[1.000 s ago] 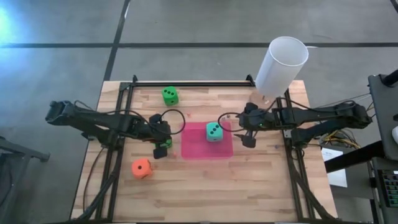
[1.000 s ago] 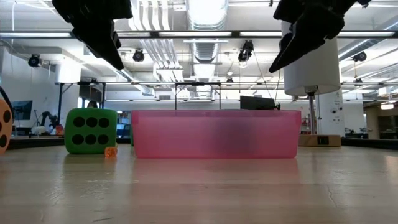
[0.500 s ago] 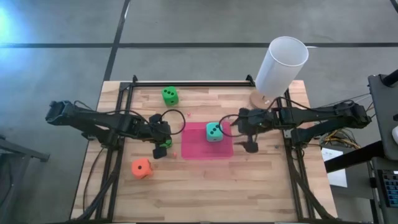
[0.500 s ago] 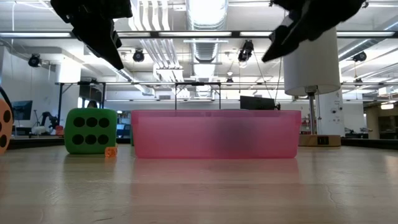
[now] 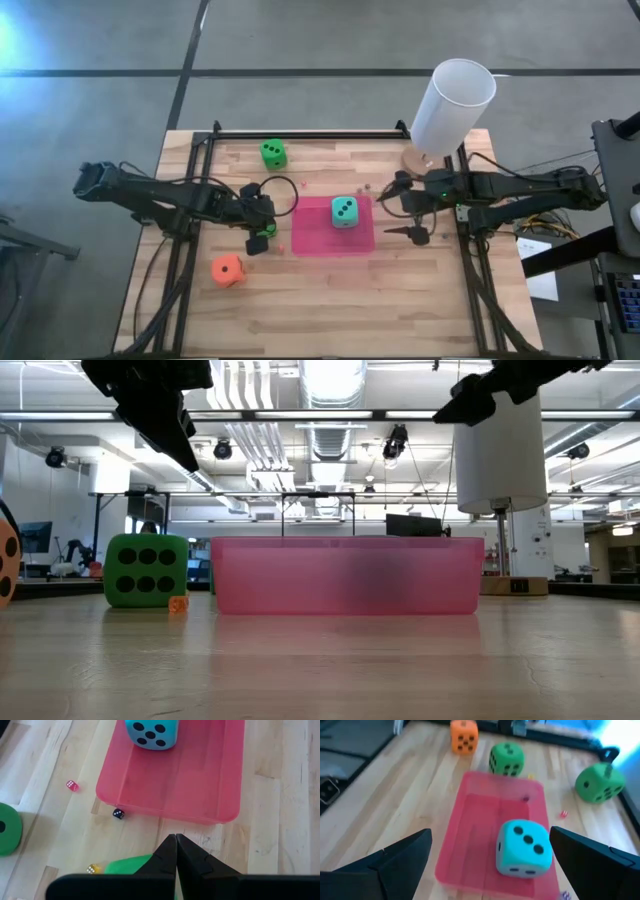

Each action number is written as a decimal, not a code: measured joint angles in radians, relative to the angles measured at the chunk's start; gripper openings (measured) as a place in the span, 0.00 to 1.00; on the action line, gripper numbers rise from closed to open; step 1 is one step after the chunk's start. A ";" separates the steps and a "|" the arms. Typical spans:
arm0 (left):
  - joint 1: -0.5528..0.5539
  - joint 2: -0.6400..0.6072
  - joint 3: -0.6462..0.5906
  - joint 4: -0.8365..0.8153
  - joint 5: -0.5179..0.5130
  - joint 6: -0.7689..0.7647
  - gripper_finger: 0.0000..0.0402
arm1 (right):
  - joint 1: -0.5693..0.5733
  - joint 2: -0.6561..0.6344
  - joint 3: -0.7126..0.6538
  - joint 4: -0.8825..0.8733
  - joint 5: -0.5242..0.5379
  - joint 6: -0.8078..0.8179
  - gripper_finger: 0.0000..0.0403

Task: Pick & Place Dice
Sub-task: Put the bottom large green die into the pink bin

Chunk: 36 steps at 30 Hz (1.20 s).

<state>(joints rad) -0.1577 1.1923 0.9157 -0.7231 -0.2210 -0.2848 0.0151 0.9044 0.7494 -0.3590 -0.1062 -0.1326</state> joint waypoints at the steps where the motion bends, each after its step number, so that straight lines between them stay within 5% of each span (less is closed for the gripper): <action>1: 0.000 0.000 0.000 0.000 0.000 0.000 0.02 | 0.000 -0.015 -0.013 0.025 -0.001 0.012 0.99; 36: 0.001 0.000 0.000 0.034 0.004 -0.003 0.02 | 0.000 -0.047 -0.054 0.058 0.000 0.080 0.99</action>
<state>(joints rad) -0.1566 1.1923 0.9157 -0.6888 -0.2169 -0.2882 0.0151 0.8575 0.6956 -0.3011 -0.1059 -0.0528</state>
